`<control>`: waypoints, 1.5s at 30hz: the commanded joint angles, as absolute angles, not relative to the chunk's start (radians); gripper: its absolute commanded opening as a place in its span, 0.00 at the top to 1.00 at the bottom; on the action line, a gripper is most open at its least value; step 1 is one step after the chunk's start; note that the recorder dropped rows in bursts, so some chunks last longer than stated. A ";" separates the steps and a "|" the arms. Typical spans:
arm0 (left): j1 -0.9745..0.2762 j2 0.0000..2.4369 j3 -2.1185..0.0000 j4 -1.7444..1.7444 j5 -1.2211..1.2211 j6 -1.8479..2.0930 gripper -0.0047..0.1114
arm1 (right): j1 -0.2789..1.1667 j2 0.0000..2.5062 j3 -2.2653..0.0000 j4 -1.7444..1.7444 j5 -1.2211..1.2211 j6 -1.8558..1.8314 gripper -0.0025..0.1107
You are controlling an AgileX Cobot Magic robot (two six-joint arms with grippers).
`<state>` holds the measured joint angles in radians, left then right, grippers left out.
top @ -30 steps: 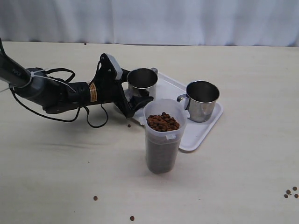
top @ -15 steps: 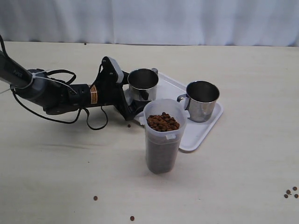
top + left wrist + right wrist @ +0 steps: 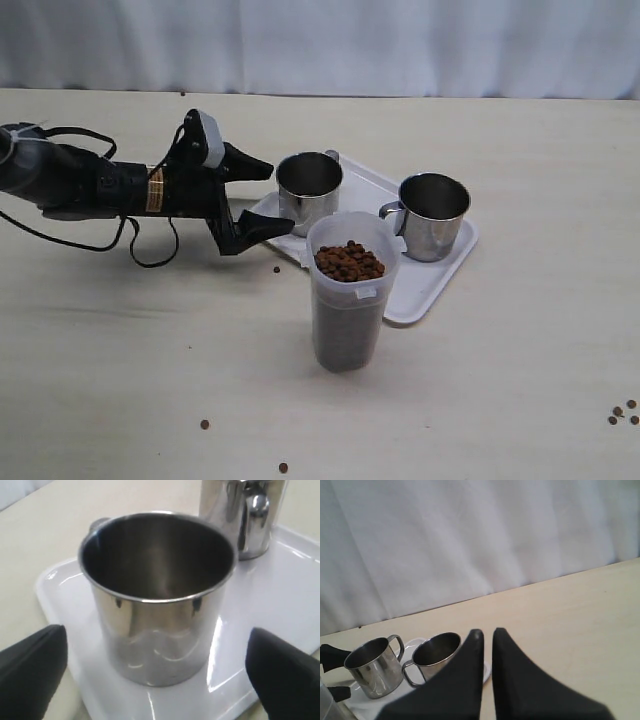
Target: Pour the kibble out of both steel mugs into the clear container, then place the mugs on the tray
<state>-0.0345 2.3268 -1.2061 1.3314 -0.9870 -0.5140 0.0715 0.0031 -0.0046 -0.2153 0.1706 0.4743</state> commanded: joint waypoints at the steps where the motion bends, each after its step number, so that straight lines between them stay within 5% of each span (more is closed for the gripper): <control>1: 0.014 2.309 -1.211 1.386 -1.103 -0.578 0.23 | 0.072 0.000 0.000 -0.214 0.170 0.478 0.94; 16: 0.177 2.257 -1.211 1.462 -1.221 -0.987 0.24 | 0.072 0.000 0.000 -0.214 0.170 0.478 0.94; 18: 0.194 2.227 -1.211 1.454 -1.221 -1.081 0.43 | 0.072 0.000 0.000 -0.214 0.170 0.478 0.94; 20: 0.227 2.174 -1.211 1.485 -1.221 -1.186 0.89 | 0.072 0.000 0.000 -0.214 0.170 0.478 0.94; 21: 0.247 2.134 -1.211 1.519 -1.221 -1.246 0.96 | 0.072 0.000 0.000 -0.214 0.170 0.478 0.94; 25: 0.268 1.991 -1.122 1.573 -1.191 -1.360 0.96 | 0.072 0.000 0.000 -0.214 0.170 0.478 0.94; 28: 0.273 1.854 -0.967 1.454 -0.926 -1.329 0.96 | 0.072 0.000 0.000 -0.214 0.170 0.478 0.94; 34: 0.273 1.465 -0.594 0.876 -0.562 -0.854 0.96 | 0.072 0.000 0.000 -0.214 0.170 0.478 0.94; 39: 0.273 1.114 -0.346 0.351 -0.600 -0.490 0.96 | 0.072 0.000 0.000 -0.214 0.170 0.478 0.94; 45: 0.273 0.804 -0.135 0.236 -0.740 -0.440 0.96 | 0.072 0.000 0.000 -0.214 0.170 0.478 0.94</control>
<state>0.2705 0.9079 -0.2083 0.2957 -0.6845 -0.4673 0.0715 0.0031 -0.0046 -0.2153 0.1706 0.4743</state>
